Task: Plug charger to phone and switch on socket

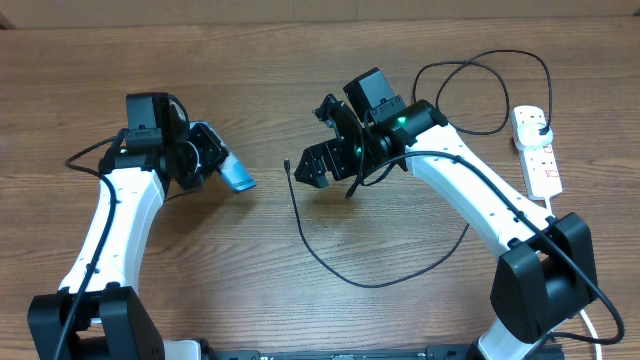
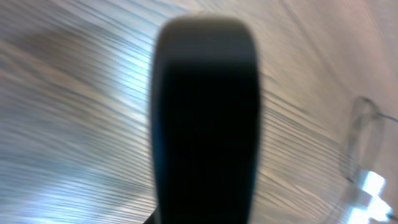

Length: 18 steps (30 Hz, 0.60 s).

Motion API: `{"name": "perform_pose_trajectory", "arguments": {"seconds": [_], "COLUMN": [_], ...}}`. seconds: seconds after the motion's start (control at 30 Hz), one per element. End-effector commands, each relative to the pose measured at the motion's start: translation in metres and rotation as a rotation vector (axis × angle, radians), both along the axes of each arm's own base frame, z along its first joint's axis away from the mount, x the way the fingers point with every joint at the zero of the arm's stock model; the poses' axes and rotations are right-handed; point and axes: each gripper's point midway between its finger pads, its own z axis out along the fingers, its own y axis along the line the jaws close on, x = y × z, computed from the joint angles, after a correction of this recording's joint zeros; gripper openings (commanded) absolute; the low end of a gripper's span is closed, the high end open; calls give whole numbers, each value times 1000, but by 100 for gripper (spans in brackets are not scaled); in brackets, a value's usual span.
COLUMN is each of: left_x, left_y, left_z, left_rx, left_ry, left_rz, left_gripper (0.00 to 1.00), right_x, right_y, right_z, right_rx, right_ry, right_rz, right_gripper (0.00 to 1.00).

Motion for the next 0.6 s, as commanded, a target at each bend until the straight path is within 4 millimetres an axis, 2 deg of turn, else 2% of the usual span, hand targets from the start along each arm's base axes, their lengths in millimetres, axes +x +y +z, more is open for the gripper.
{"name": "perform_pose_trajectory", "arguments": {"seconds": [0.0, 0.2, 0.4, 0.57], "left_x": [2, -2, -11, -11], "left_y": [36, 44, 57, 54], "left_z": [5, -3, -21, -31], "left_rx": [216, 257, 323, 310], "left_ry": [-24, -3, 26, 7], "left_rz": [49, 70, 103, 100], "left_gripper": [5, 5, 4, 5], "right_x": [12, 12, 12, 12], "right_y": [-16, -16, -16, -9], "right_z": [10, 10, 10, 14], "right_rx": [-75, -75, -75, -38], "right_ry": [-94, -94, -94, -95], "right_rz": [-50, -50, -50, -37], "right_gripper": [100, 100, 100, 100]}}
